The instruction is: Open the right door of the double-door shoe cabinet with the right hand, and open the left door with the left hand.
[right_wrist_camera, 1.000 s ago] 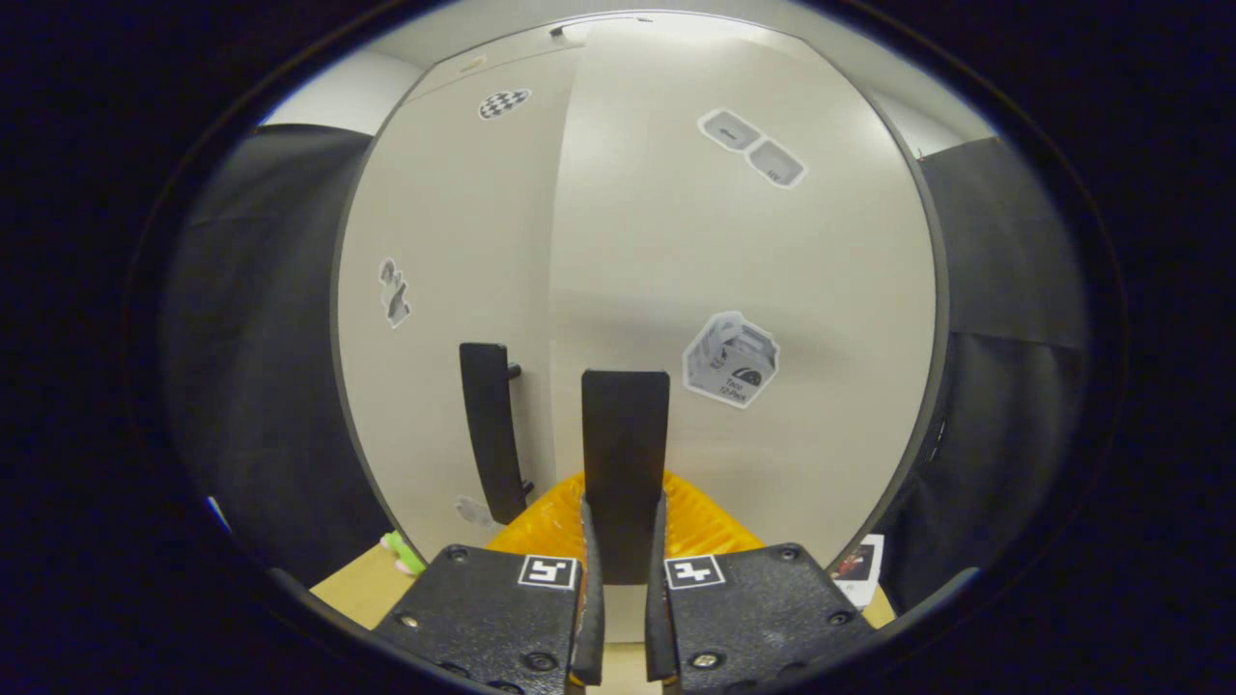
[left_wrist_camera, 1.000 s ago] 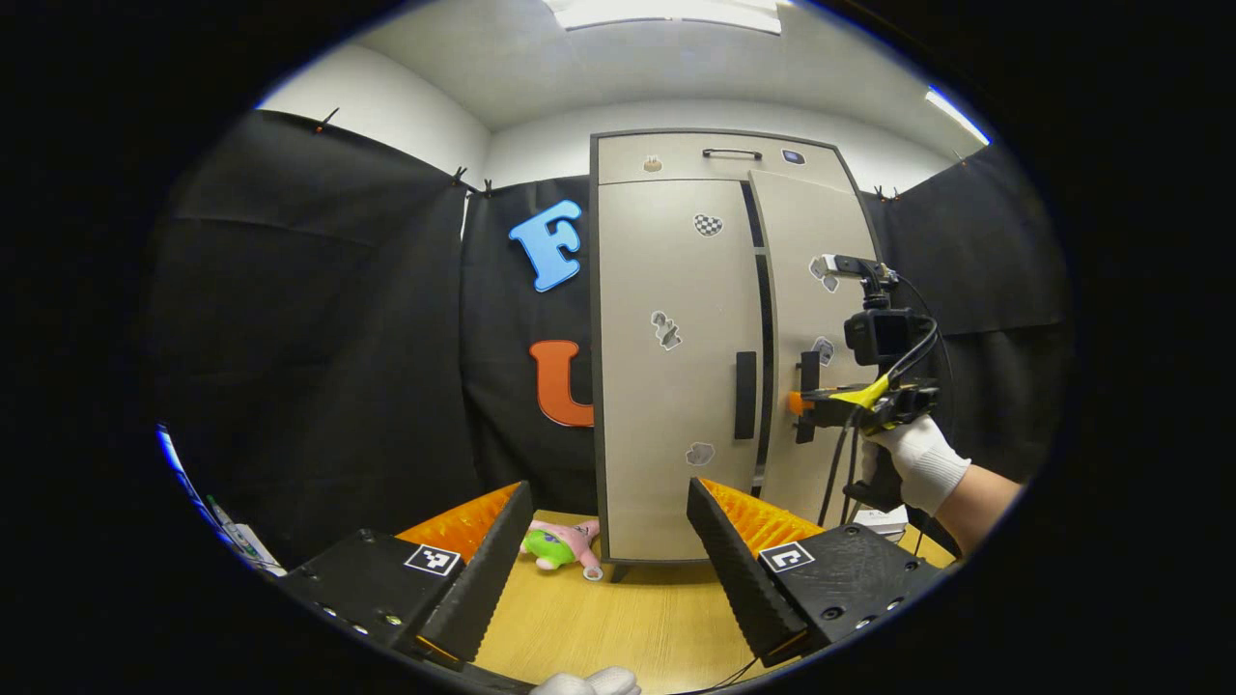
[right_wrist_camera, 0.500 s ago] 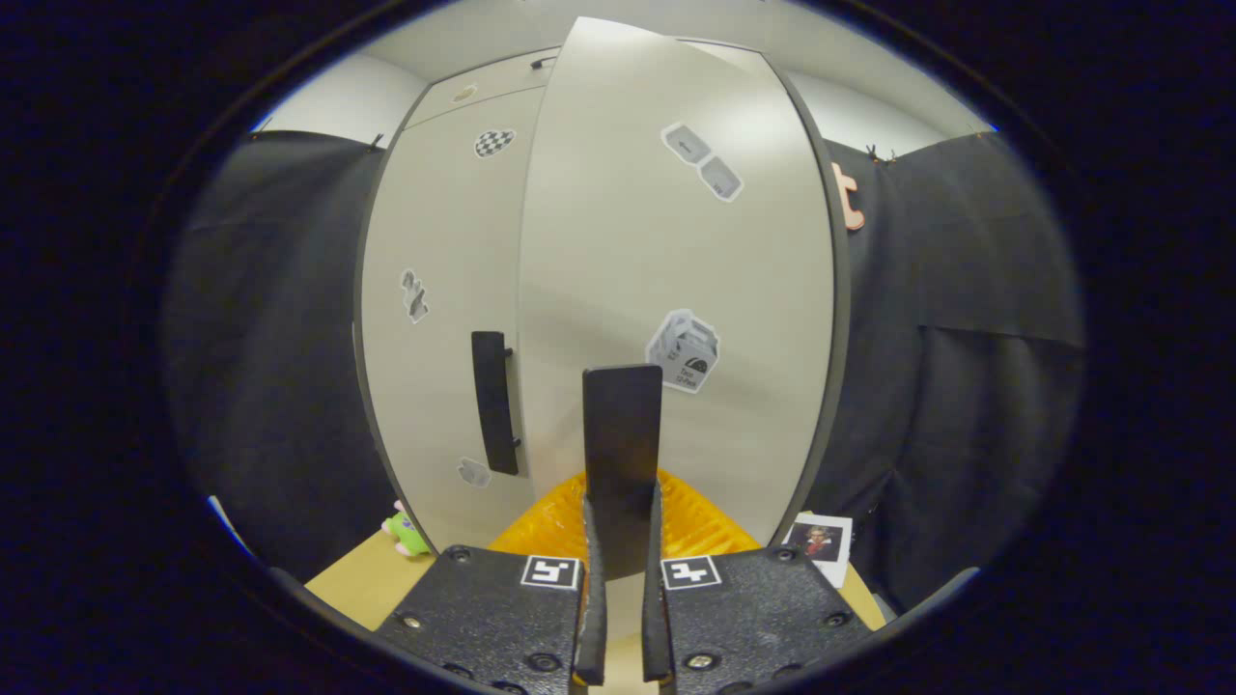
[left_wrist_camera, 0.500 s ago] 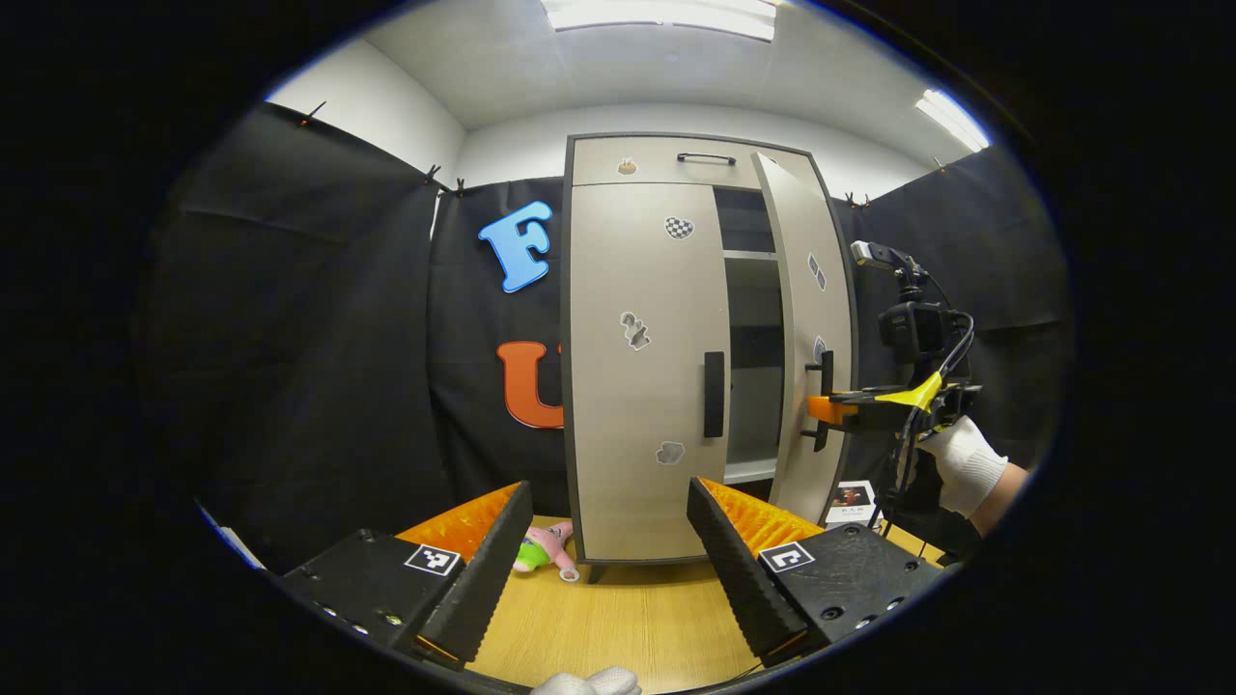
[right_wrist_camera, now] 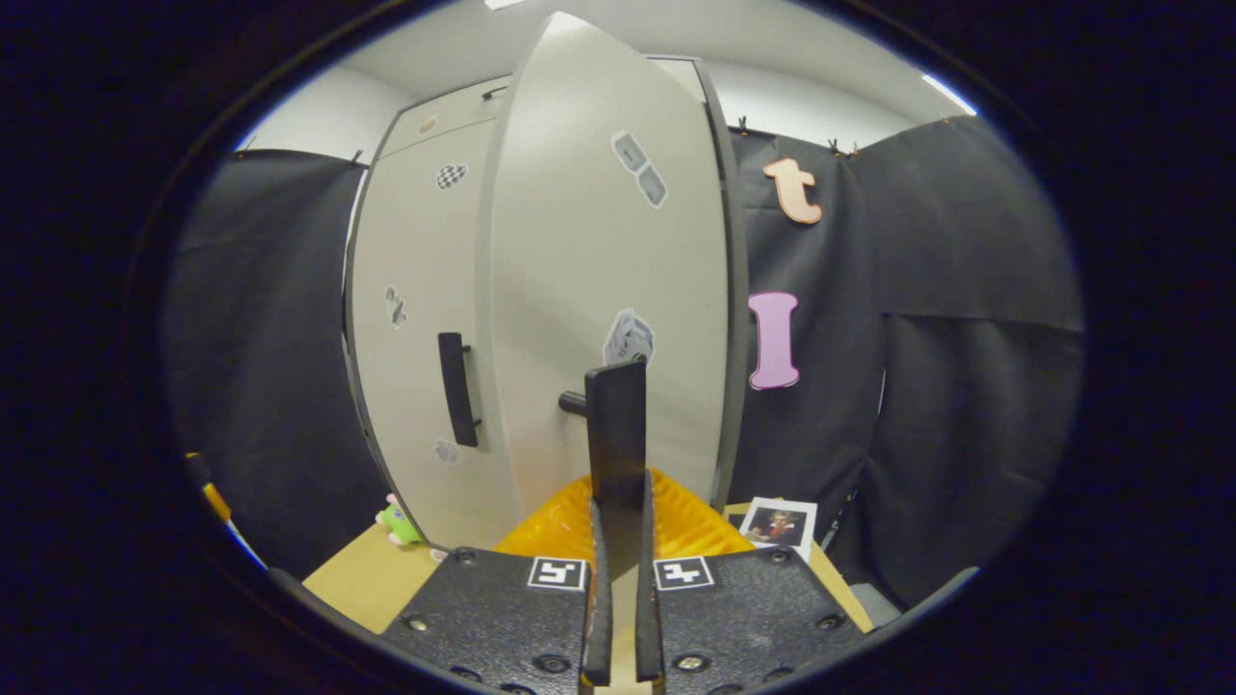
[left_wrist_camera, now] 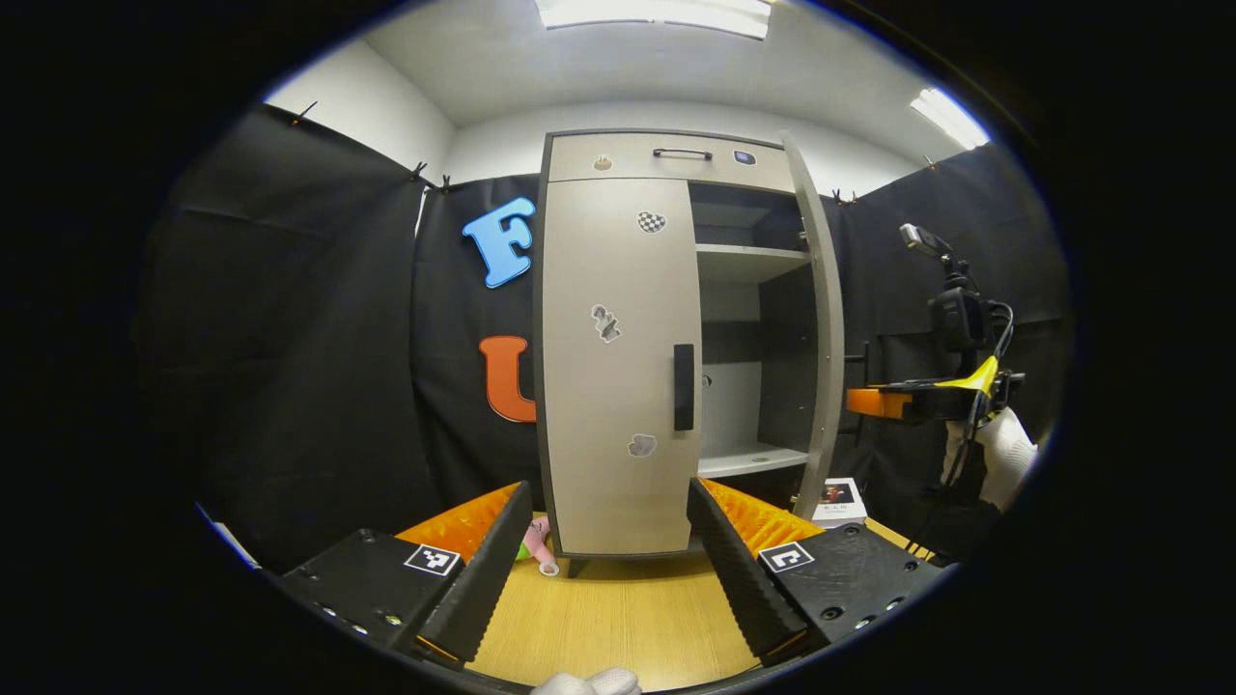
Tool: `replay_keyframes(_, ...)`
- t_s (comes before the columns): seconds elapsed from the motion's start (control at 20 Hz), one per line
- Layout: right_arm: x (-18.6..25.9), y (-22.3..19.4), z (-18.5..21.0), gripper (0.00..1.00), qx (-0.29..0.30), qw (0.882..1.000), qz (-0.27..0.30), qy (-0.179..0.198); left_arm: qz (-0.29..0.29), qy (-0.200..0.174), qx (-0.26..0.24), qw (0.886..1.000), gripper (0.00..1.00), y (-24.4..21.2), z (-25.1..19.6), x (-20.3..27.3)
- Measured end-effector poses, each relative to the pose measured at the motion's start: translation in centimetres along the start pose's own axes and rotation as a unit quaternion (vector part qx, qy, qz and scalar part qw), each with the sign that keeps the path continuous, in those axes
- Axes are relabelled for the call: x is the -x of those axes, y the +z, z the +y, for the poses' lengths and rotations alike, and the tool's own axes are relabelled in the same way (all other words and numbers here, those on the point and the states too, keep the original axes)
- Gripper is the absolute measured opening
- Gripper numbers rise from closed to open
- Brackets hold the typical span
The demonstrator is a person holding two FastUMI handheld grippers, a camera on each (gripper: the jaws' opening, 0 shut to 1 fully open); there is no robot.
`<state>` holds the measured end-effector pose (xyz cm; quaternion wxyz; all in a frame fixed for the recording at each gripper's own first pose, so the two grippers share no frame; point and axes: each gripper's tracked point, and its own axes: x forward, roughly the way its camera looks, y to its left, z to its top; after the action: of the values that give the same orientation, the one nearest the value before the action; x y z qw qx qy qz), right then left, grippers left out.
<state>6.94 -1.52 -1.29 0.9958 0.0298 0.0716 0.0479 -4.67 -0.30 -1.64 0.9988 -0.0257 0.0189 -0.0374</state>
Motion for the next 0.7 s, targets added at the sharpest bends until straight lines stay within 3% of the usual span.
replay_keyframes(0.4,1.4,0.1,-6.5,0.05,0.028,0.999,0.005,0.021,0.000,0.039,0.008,0.999,0.96,0.3,-6.4,1.8)
replay_keyframes(0.7,1.5,0.2,-8.5,0.04,0.023,0.998,0.003,0.052,0.004,0.062,0.030,0.998,0.96,1.0,-8.5,2.7)
